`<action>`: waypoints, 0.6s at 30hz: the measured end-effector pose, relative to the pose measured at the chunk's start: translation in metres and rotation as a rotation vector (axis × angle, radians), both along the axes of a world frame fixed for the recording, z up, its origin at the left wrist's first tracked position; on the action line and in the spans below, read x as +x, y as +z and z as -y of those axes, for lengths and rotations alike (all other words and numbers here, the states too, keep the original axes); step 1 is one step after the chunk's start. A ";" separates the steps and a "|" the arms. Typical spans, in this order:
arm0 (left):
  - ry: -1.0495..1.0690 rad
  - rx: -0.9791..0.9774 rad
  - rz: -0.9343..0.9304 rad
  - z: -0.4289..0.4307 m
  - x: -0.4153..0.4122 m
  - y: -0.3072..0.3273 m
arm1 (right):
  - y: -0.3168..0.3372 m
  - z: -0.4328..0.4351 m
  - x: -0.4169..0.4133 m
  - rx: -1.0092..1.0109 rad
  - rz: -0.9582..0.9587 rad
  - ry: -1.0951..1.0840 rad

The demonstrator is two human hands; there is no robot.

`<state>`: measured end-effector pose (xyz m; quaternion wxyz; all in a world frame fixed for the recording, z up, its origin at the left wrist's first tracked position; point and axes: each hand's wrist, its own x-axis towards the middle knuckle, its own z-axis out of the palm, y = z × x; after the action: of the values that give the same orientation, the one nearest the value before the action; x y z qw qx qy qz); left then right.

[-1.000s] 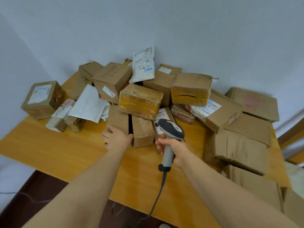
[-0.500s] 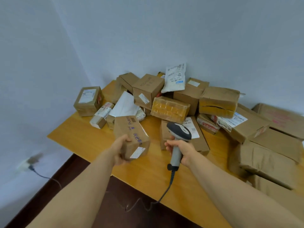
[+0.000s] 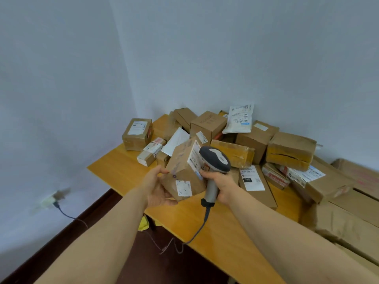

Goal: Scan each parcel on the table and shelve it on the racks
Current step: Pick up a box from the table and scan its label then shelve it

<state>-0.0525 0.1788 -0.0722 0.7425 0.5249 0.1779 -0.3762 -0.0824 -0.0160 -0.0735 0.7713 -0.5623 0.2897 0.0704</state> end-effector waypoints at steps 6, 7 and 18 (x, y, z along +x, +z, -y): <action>-0.067 0.219 0.174 -0.007 0.006 0.014 | 0.013 -0.008 0.004 -0.062 0.072 0.005; -0.078 0.199 0.173 -0.007 0.006 0.016 | 0.015 -0.009 0.005 -0.062 0.085 0.007; -0.356 0.182 0.204 -0.003 0.007 0.028 | 0.033 -0.012 0.007 -0.088 0.149 0.042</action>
<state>-0.0456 0.1814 -0.0445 0.6281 0.6482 0.0398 -0.4286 -0.0750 -0.0041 -0.0402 0.7636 -0.6053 0.2225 0.0319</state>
